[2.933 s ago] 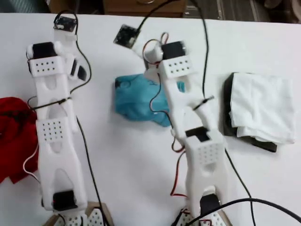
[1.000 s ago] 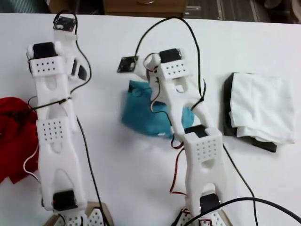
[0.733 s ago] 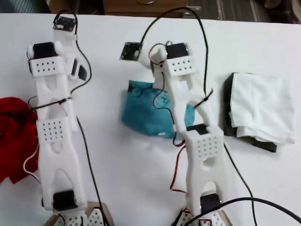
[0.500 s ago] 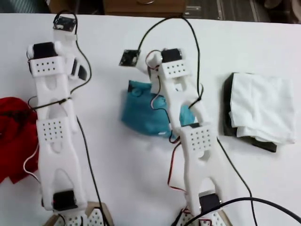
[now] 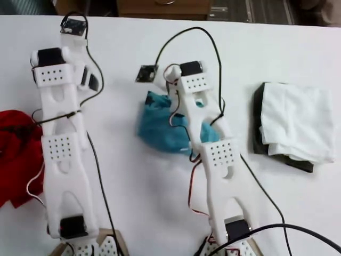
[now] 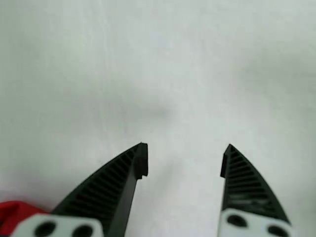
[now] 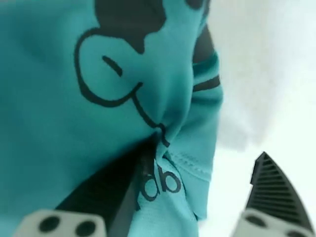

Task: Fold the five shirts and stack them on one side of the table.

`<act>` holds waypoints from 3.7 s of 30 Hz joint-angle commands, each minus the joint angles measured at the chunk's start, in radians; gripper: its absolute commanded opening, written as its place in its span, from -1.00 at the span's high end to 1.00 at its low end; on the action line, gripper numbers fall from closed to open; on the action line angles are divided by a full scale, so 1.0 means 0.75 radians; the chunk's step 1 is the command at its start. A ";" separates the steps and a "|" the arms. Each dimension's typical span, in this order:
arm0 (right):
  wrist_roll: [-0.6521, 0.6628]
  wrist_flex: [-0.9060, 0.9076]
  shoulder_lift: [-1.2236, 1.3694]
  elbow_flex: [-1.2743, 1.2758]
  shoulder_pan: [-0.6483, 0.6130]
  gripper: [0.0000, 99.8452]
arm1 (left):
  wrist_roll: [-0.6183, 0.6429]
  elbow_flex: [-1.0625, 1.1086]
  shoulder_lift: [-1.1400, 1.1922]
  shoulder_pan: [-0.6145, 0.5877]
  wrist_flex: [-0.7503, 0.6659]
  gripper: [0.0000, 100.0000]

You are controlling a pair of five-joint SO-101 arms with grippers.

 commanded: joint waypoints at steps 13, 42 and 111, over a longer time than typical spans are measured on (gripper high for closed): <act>0.033 0.058 -0.064 0.205 -0.058 0.57 | 0.012 -0.015 -0.133 0.008 0.023 0.49; -0.158 0.060 -1.036 0.632 0.034 0.96 | 0.012 -0.017 -0.133 0.014 0.023 0.49; -0.630 -0.126 -1.621 1.025 0.666 0.96 | 0.012 -0.005 -0.121 0.291 0.023 0.49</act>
